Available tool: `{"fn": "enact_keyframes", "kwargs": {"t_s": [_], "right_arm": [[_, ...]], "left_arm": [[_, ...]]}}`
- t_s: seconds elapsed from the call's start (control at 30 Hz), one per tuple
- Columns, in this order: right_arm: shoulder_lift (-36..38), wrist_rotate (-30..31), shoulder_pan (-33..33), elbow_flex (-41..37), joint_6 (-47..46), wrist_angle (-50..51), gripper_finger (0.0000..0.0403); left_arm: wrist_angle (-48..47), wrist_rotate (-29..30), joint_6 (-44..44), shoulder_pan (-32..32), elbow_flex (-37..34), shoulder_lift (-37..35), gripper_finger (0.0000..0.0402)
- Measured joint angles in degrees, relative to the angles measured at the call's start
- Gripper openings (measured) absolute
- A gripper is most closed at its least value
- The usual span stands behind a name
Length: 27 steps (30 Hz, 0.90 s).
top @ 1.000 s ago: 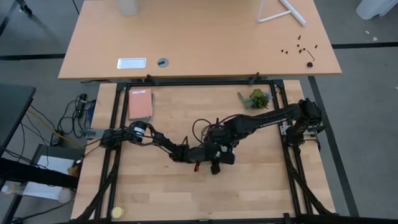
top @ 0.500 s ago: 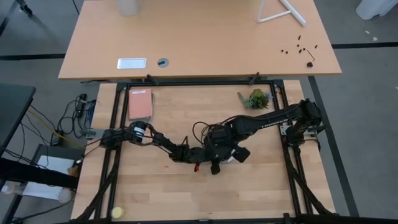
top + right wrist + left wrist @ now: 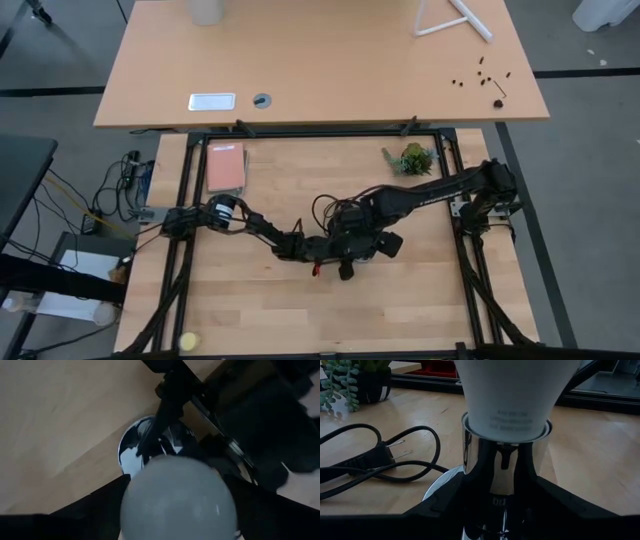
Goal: Screw lightbulb
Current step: Insert the white lightbulb into the silver lamp
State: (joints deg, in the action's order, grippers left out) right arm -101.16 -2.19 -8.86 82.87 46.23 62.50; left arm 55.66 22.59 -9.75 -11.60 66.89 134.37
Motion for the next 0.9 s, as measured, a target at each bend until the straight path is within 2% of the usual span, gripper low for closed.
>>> {"fn": "enact_keyframes", "kwargs": {"t_s": [0.17, 0.53, 0.9], "right_arm": [[-0.09, -0.55, -0.02, -2.26, -0.83, -1.79, 0.03], [-0.11, -0.38, 0.0, -2.47, -11.47, -2.29, 0.0263], [-0.11, 0.4, 0.0, -2.46, -33.4, -2.31, 0.027]], "left_arm": [[0.02, -0.11, 0.1, -0.02, 0.0, 0.0, 0.0196], [0.04, -0.2, 0.23, 0.0, 0.0, 0.0, 0.0196], [-0.13, -0.19, 0.16, 0.02, 0.0, 0.0, 0.0196]]}}
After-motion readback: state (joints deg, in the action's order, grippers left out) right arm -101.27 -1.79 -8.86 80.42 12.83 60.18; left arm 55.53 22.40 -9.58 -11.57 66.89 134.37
